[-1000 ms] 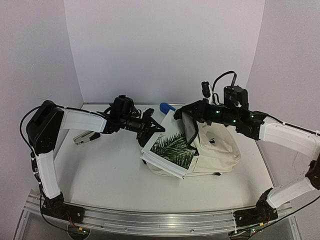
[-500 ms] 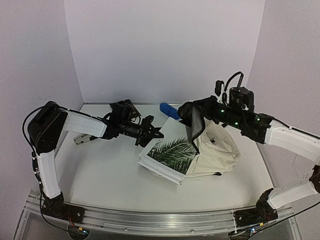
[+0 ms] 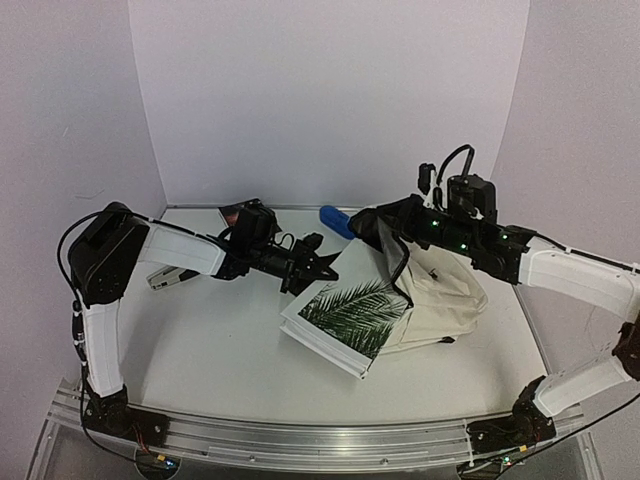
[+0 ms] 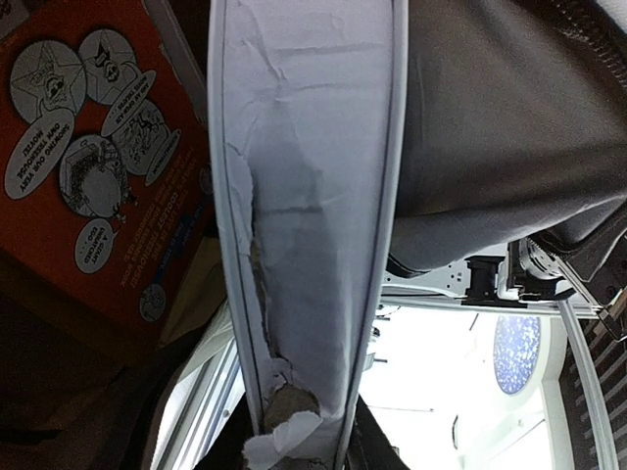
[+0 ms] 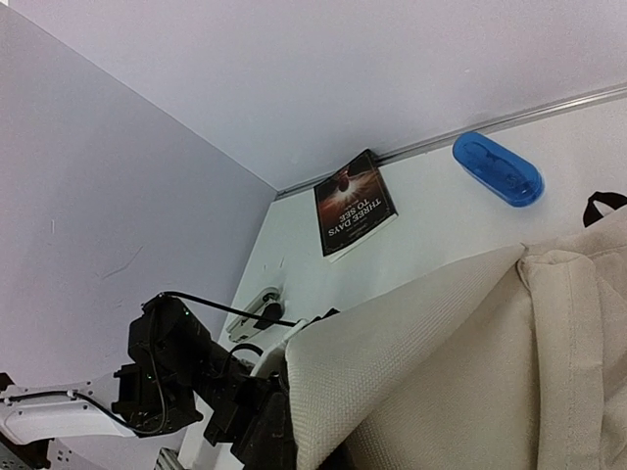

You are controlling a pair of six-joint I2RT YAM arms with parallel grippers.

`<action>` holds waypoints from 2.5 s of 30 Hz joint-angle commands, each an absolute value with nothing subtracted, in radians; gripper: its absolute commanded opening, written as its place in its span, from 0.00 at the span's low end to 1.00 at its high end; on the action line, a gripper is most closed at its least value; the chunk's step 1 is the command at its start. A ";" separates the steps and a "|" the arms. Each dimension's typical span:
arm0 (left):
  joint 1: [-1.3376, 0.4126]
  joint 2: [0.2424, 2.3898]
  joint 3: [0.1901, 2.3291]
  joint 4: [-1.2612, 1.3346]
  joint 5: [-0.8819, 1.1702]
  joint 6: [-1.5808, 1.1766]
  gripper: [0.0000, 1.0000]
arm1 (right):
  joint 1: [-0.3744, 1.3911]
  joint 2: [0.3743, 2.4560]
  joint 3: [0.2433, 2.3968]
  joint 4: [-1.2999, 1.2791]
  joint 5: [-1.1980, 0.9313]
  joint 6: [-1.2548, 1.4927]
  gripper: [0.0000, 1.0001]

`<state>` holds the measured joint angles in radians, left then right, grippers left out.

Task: Pack the student bag
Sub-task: Place the book in the student bag.

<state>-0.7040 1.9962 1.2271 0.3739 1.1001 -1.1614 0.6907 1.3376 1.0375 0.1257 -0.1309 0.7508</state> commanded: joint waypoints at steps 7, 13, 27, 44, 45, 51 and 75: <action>-0.731 2.086 1.423 0.329 1.161 -1.067 0.19 | 0.691 1.323 1.123 0.295 -0.428 0.682 0.00; -0.692 2.151 1.477 0.343 1.104 -1.106 0.20 | 0.692 1.277 1.079 0.295 -0.560 0.703 0.00; -0.612 2.148 1.502 0.286 0.979 -1.003 0.63 | 0.695 1.251 1.019 0.290 -0.393 0.738 0.00; -0.618 1.619 1.235 -0.300 0.579 -0.586 0.85 | 0.695 1.357 1.091 0.236 -0.183 0.705 0.00; -0.619 1.591 1.211 -0.307 0.561 -0.594 0.85 | 0.695 1.363 1.094 0.235 -0.184 0.702 0.00; -0.621 1.493 1.115 -0.408 0.476 -0.724 0.80 | 0.695 1.390 1.109 0.233 -0.189 0.698 0.00; -0.696 1.563 0.930 -0.172 0.610 -1.025 0.61 | 0.696 1.384 1.117 0.233 -0.242 0.696 0.00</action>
<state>-0.6837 1.5377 0.8948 -0.2181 0.5878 -1.0098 0.6926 1.4185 1.0737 0.1594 -0.2442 0.7138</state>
